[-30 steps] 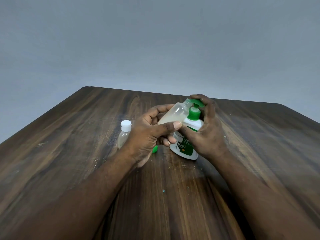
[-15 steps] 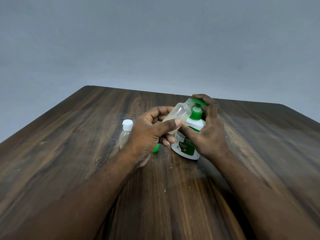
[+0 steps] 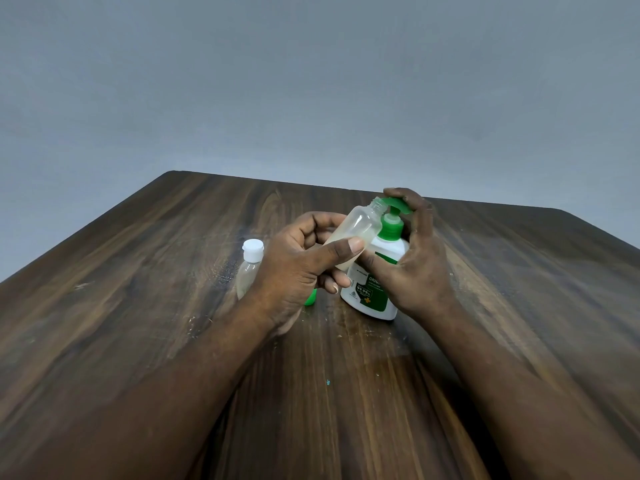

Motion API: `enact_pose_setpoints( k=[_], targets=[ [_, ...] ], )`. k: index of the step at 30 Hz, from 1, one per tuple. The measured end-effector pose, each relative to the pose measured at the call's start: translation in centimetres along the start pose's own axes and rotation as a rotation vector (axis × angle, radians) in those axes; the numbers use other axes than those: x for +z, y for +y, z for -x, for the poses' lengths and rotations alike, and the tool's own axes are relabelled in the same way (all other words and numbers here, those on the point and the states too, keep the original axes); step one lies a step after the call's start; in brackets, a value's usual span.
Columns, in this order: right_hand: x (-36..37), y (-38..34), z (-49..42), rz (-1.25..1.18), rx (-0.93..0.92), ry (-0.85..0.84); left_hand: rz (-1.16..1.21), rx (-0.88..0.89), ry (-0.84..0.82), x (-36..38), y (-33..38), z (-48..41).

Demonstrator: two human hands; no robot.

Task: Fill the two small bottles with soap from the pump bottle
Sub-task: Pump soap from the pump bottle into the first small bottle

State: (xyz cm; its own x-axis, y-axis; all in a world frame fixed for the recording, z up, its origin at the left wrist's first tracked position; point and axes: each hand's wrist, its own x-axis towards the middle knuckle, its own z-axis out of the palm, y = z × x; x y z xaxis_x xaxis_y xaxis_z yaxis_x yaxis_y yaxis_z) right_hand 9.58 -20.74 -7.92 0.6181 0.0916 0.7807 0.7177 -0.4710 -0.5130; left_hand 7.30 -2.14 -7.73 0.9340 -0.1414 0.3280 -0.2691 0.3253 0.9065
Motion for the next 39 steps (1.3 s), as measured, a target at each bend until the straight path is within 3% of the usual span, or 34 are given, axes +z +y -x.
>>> enact_pose_setpoints(
  k=[39],
  targets=[
    [-0.12, 0.08, -0.05, 0.01, 0.02, -0.027, -0.001, 0.003, 0.005, 0.37, -0.09, 0.18]
  ],
)
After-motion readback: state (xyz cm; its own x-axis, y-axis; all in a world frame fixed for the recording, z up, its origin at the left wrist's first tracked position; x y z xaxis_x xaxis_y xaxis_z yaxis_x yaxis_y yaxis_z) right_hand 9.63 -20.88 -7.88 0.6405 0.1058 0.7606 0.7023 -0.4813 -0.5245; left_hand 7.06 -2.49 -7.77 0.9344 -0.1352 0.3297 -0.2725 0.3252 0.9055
